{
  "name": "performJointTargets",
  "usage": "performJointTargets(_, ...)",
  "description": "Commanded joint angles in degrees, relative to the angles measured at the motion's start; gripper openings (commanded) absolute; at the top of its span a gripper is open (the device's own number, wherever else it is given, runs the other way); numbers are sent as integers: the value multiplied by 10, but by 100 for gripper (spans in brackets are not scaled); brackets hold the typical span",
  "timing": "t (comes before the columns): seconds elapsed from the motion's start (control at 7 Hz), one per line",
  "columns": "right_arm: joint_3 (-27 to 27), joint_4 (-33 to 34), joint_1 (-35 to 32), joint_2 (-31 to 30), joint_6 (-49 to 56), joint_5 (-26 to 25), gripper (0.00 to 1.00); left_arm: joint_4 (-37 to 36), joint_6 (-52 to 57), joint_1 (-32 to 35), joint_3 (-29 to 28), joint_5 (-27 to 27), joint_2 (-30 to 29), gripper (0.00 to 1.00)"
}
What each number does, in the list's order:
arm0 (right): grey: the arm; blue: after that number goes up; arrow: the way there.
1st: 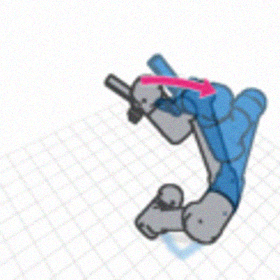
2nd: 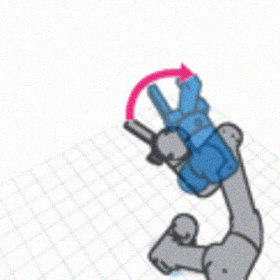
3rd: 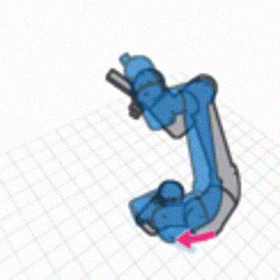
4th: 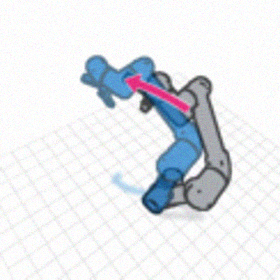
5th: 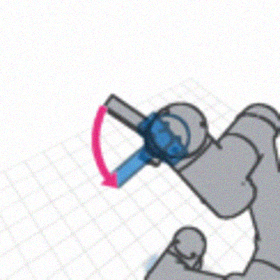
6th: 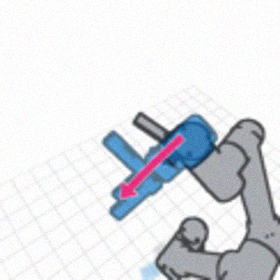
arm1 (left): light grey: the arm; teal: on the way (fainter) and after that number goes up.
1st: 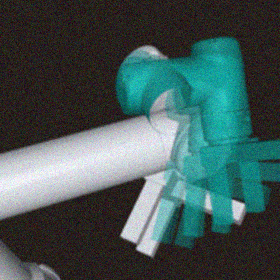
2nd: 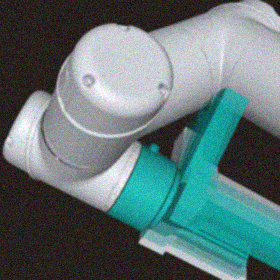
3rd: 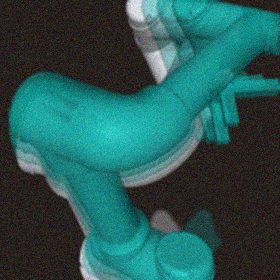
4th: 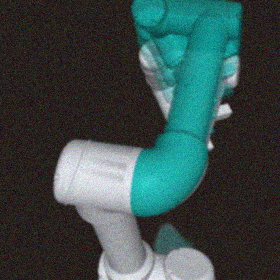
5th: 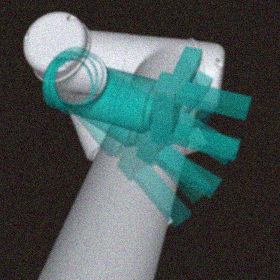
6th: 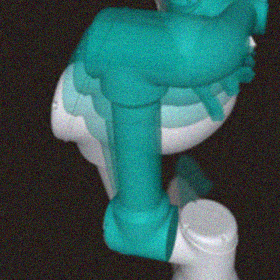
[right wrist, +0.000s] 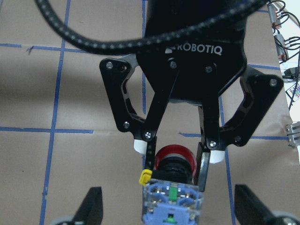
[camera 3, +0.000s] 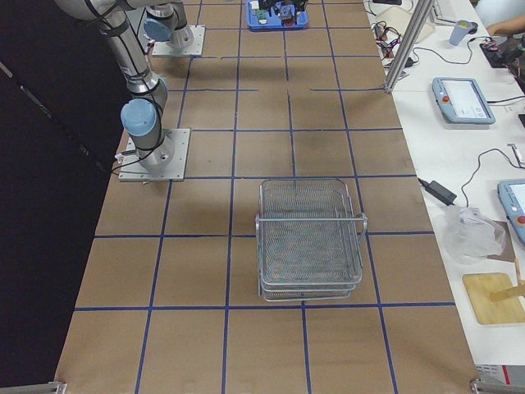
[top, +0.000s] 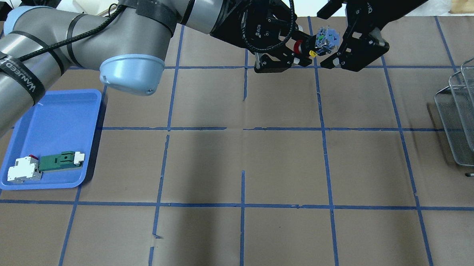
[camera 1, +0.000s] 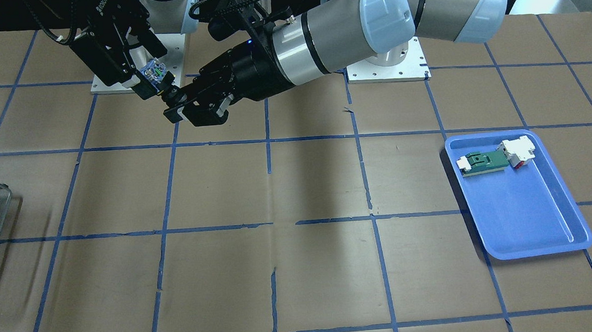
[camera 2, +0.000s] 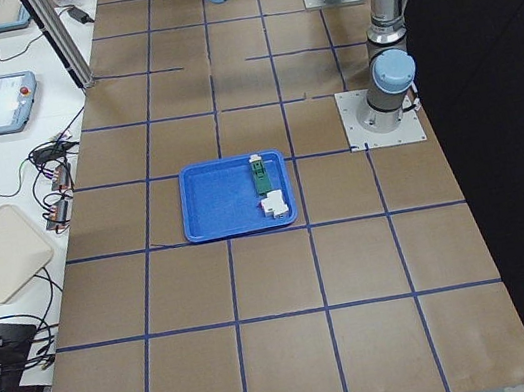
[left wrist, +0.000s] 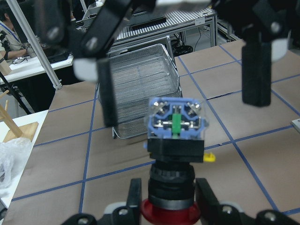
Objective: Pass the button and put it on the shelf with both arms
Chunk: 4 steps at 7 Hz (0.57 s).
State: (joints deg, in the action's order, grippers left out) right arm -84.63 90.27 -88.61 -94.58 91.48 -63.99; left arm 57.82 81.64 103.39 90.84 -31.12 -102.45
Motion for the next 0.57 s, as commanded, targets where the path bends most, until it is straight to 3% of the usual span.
performJointTargets(0.0, 0, -1, 1, -2, -4, -3, 100, 0, -3, 2, 4, -1, 10, 0)
performJointTargets(0.14, -1, -1, 0, -3, -4, -3, 98, 1, -3, 2, 4, 0, 11, 0)
performJointTargets(0.43, 2, -7, 4, -6, -5, -9, 41, 1, -3, 2, 4, 0, 8, 0)
